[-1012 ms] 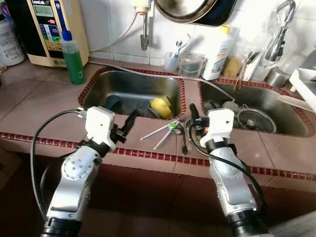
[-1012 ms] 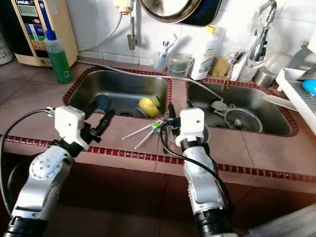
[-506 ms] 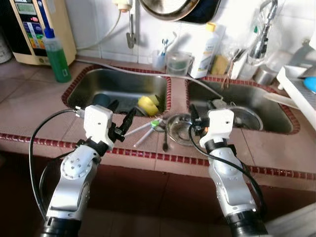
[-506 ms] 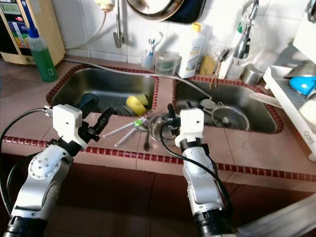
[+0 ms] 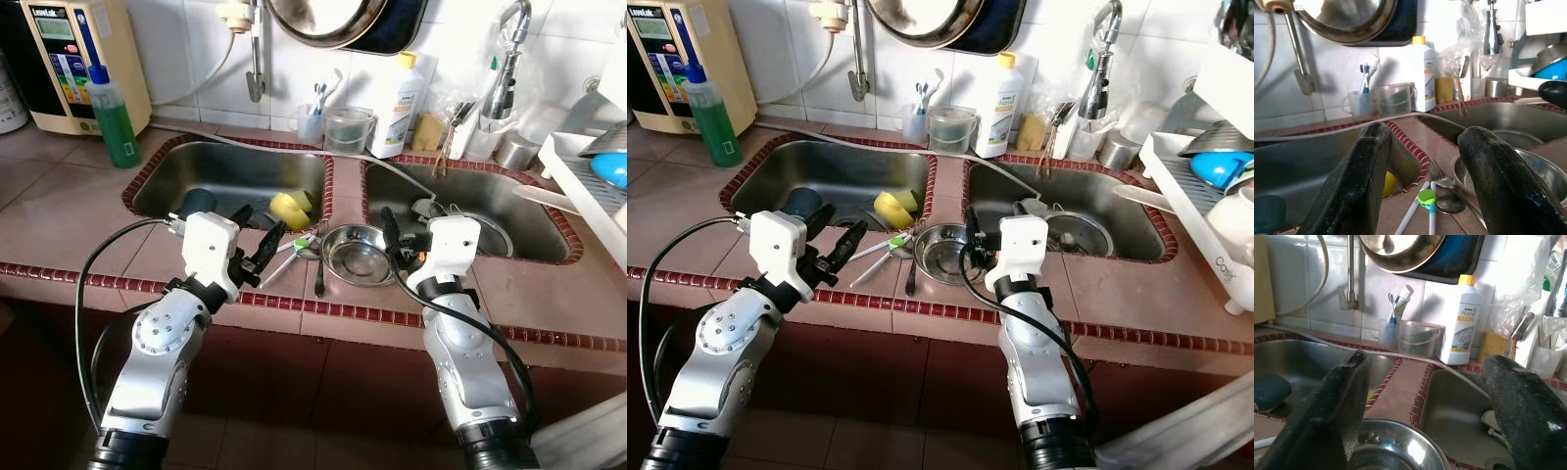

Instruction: Kitchen organization

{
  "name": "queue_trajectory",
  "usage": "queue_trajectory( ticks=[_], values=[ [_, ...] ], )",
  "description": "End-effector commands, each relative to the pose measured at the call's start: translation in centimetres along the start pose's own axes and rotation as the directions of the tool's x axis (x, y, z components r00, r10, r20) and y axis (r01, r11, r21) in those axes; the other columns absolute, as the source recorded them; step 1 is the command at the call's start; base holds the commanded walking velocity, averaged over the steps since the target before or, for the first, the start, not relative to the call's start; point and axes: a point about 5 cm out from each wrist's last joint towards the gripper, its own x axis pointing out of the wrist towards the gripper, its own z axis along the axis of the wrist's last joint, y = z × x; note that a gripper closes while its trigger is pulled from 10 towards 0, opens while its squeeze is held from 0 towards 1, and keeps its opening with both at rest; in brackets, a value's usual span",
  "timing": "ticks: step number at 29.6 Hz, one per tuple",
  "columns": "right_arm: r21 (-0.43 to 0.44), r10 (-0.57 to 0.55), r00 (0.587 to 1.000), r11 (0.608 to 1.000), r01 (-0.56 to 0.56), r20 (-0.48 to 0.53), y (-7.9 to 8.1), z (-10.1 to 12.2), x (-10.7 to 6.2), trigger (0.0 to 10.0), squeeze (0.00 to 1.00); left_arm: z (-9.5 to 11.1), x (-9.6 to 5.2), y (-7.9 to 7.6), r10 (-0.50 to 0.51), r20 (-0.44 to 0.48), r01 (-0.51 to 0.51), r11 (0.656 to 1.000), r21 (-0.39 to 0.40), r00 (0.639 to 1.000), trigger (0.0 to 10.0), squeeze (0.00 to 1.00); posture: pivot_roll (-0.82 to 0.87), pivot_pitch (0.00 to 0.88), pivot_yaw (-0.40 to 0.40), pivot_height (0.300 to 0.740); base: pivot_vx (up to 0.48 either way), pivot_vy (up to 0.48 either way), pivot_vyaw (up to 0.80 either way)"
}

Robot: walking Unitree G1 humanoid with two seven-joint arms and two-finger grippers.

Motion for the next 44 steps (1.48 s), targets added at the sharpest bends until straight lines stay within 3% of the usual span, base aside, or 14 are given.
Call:
queue_trajectory(
  ticks=[1,13,14,15,16,24,33,44],
  values=[
    [-0.015,-0.005,1.000,1.000,0.005,0.010,-0.4,0.4,0.2,10.0,1.00,0.2,0.2,-0.6,-0.048,-0.002,0.048,0.999,0.011,0.999,10.0,0.00,-0.06,0.000,-0.052,0.740,0.000,0.000,0.00],
    [-0.057,-0.039,0.999,0.998,0.040,0.009,-1.0,0.5,0.1,10.0,1.00,-0.3,0.2,-1.0,-0.116,-0.037,0.118,0.990,0.076,0.993,10.0,0.00,-0.07,0.000,-0.045,0.740,0.000,0.000,0.00],
    [-0.058,-0.043,0.999,0.997,0.043,0.008,-1.1,0.4,0.2,10.0,0.63,-0.3,0.3,-1.0,-0.128,-0.042,0.130,0.990,0.056,0.991,10.0,0.00,-0.07,0.000,-0.044,0.740,0.000,0.000,0.00],
    [-0.060,-0.042,0.999,0.997,0.042,0.008,-1.1,0.4,0.2,10.0,0.63,-0.3,0.3,-1.0,-0.131,-0.043,0.133,0.989,0.060,0.990,10.0,0.00,-0.07,0.000,-0.044,0.740,0.000,0.000,0.00],
    [-0.056,-0.045,0.999,0.997,0.045,0.002,-1.1,0.4,0.2,10.0,0.00,-0.3,0.3,-1.0,-0.140,-0.045,0.143,0.987,0.066,0.989,10.0,0.00,-0.07,0.000,-0.045,0.740,0.000,0.000,0.00],
    [-0.001,-0.100,0.994,0.995,0.100,-0.034,-2.2,0.3,0.7,10.0,0.00,-0.3,0.5,-1.5,-0.182,-0.054,0.185,0.981,0.060,0.982,10.0,0.00,-0.07,0.000,-0.047,0.740,0.000,0.000,0.00],
    [-0.012,-0.165,0.983,0.986,0.165,-0.078,-4.3,0.1,1.2,10.0,0.00,-0.5,1.0,-2.9,-0.251,-0.062,0.254,0.966,0.046,0.966,10.0,0.00,-0.08,0.000,-0.042,0.740,0.000,0.000,0.00],
    [0.030,-0.174,0.977,0.983,0.179,-0.126,-4.7,-0.4,1.4,10.0,0.00,-1.0,0.8,-4.4,-0.333,-0.082,0.337,0.941,0.041,0.939,10.0,0.00,-0.09,0.000,-0.024,0.740,0.000,0.000,0.00]
  ],
)
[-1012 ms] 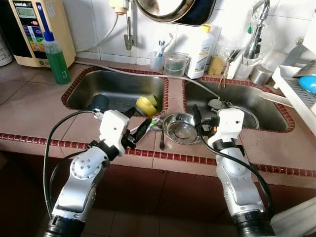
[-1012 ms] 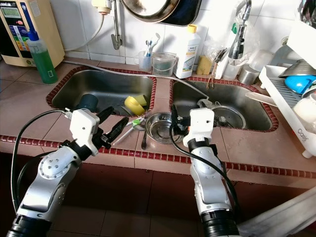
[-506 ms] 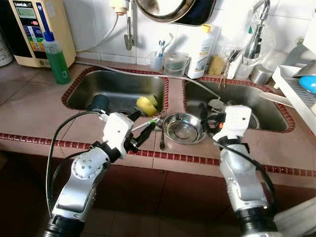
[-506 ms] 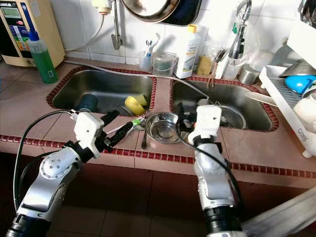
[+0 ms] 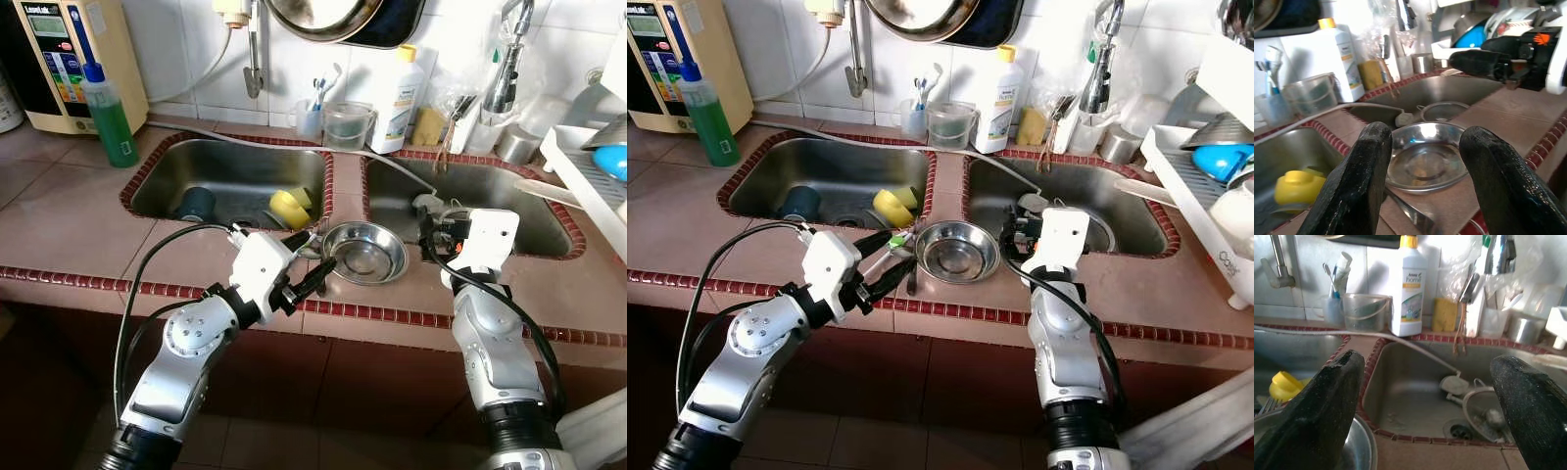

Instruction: Kitchen organization

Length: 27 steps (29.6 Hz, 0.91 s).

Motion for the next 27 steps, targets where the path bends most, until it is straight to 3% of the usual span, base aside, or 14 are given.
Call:
queue_trajectory(
  ticks=[1,14,20,27],
  values=[
    [0.036,-0.002,1.000,0.999,0.003,-0.021,-0.3,0.2,0.6,10.0,0.00,-0.1,0.1,-0.5,-0.032,-0.011,0.032,1.000,-0.001,0.999,10.0,0.00,-0.09,0.000,-0.022,0.740,0.000,0.000,0.00],
    [0.120,0.030,0.988,0.993,-0.012,-0.151,-0.9,-0.9,1.7,10.0,0.00,0.3,-0.3,-0.6,-0.038,-0.009,0.038,0.999,-0.011,0.999,10.0,0.00,-0.08,0.034,-0.020,0.740,0.000,0.000,0.00],
    [0.158,0.031,0.964,0.987,0.012,-0.265,-1.5,-2.6,1.7,10.0,0.00,0.4,-0.5,-0.7,-0.024,-0.010,0.024,0.999,-0.026,1.000,10.0,0.00,-0.08,0.050,-0.025,0.740,0.000,0.000,0.00],
    [0.133,0.066,0.951,0.991,-0.026,-0.301,-1.6,-3.1,1.9,10.0,0.00,0.5,-0.6,-1.1,-0.032,-0.006,0.032,0.999,-0.031,0.999,10.0,0.00,-0.08,0.054,-0.026,0.740,0.000,0.000,0.00]
  ],
)
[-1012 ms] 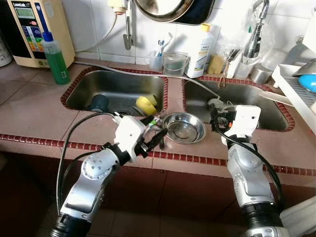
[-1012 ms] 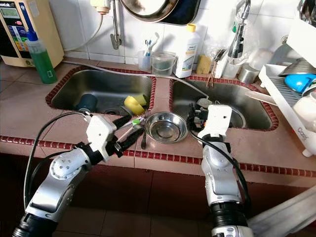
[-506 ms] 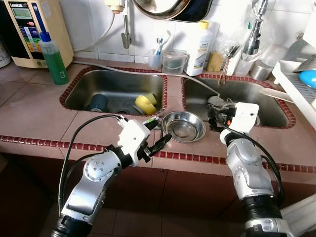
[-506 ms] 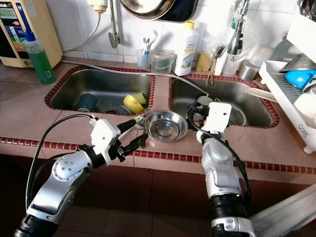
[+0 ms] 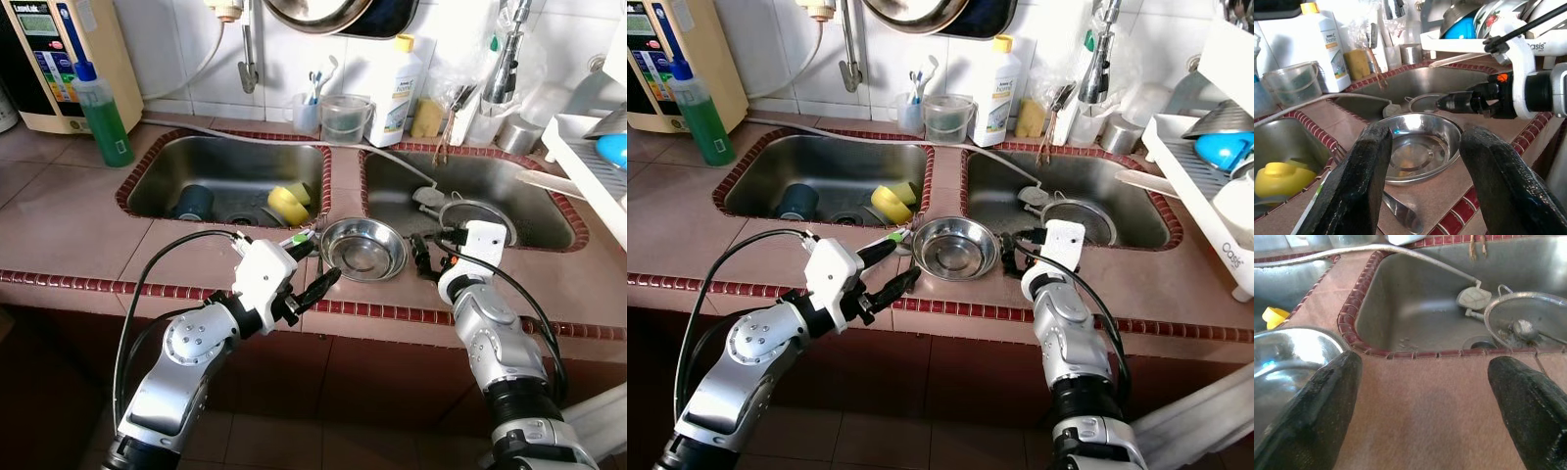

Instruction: Kitchen organization

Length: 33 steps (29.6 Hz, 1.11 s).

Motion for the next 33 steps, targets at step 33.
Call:
queue_trajectory(
  ticks=[33],
  values=[
    [-0.033,0.152,0.988,0.988,-0.153,-0.027,1.3,2.0,2.3,10.0,0.00,0.5,-0.3,-0.6,0.001,0.006,-0.001,1.000,-0.015,1.000,10.0,0.00,-0.05,0.058,-0.052,0.740,0.000,0.000,0.00]
  ],
)
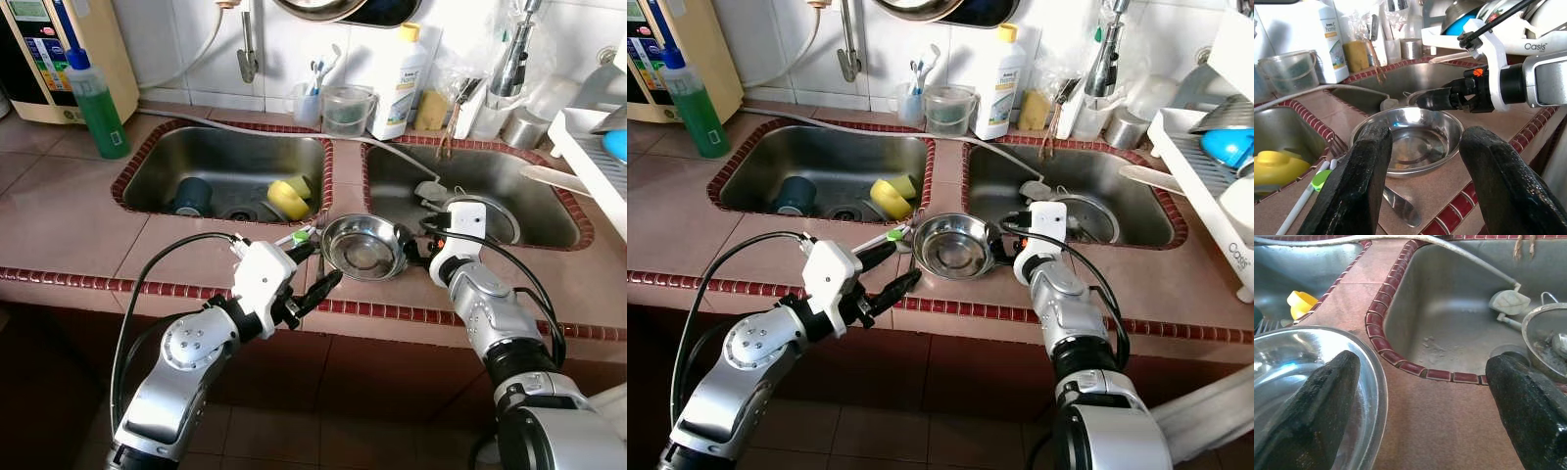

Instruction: Kitchen organization

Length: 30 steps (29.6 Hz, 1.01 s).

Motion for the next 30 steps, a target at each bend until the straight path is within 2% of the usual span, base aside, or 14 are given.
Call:
queue_trajectory(
  ticks=[1,6,14,21,22,23,24,25,26,30],
  values=[
    [0.036,0.014,1.000,0.999,-0.014,0.005,0.1,0.7,0.3,10.0,0.00,0.4,0.0,-0.3,-0.004,0.012,0.004,1.000,0.009,1.000,10.0,0.00,-0.05,0.058,-0.052,0.740,0.000,0.000,0.00],
    [0.052,0.013,1.000,0.999,-0.011,-0.025,0.0,0.5,0.4,10.0,0.00,0.4,0.0,-0.3,-0.003,0.014,0.003,1.000,0.009,1.000,10.0,0.00,-0.05,0.055,-0.053,0.740,0.000,0.000,0.00],
    [0.035,0.019,0.996,0.999,-0.017,-0.082,-0.5,-0.2,0.2,10.0,0.00,0.5,0.1,-0.4,-0.004,0.016,0.004,1.000,0.005,1.000,10.0,0.00,-0.05,0.057,-0.054,0.740,0.000,0.000,0.00],
    [0.002,0.013,0.996,1.000,-0.013,-0.091,-0.7,-0.3,0.2,10.0,0.00,0.5,0.1,-0.4,0.000,0.017,0.000,1.000,0.003,1.000,10.0,0.00,-0.05,0.061,-0.054,0.740,0.000,0.000,0.00],
    [-0.015,-0.023,0.995,1.000,0.021,-0.095,-1.0,-0.3,0.2,6.1,0.00,0.6,0.1,-0.4,0.000,0.017,-0.001,1.000,0.002,1.000,10.0,0.00,-0.05,0.061,-0.054,0.740,0.000,0.000,0.00],
    [-0.015,-0.023,0.995,1.000,0.021,-0.095,-1.0,-0.3,0.2,6.1,0.00,0.6,0.1,-0.4,0.000,0.017,-0.001,1.000,0.002,1.000,10.0,0.00,-0.05,0.061,-0.054,0.740,0.000,0.000,0.00],
    [-0.030,-0.042,0.994,0.999,0.040,-0.096,-1.2,-0.3,0.1,3.2,0.00,0.6,0.1,-0.4,0.001,0.018,-0.001,1.000,0.002,1.000,10.0,0.00,-0.05,0.064,-0.054,0.740,0.000,0.000,0.00],
    [-0.030,-0.042,0.994,0.999,0.040,-0.096,-1.2,-0.3,0.1,3.2,0.00,0.6,0.1,-0.4,0.001,0.018,-0.001,1.000,0.002,1.000,10.0,0.00,-0.05,0.064,-0.054,0.740,0.000,0.000,0.00],
    [-0.038,-0.065,0.993,0.997,0.062,-0.099,-1.4,-0.4,0.1,0.0,0.00,0.6,0.1,-0.4,0.003,0.018,-0.004,1.000,0.002,1.000,10.0,0.00,-0.05,0.064,-0.054,0.740,0.000,0.000,0.00],
    [-0.029,-0.071,0.993,0.997,0.068,-0.091,-1.3,-0.4,0.1,0.0,0.00,0.6,0.1,-0.3,0.005,0.019,-0.006,1.000,0.001,1.000,10.0,0.00,-0.05,0.070,-0.051,0.740,0.000,0.000,0.00]
  ],
)
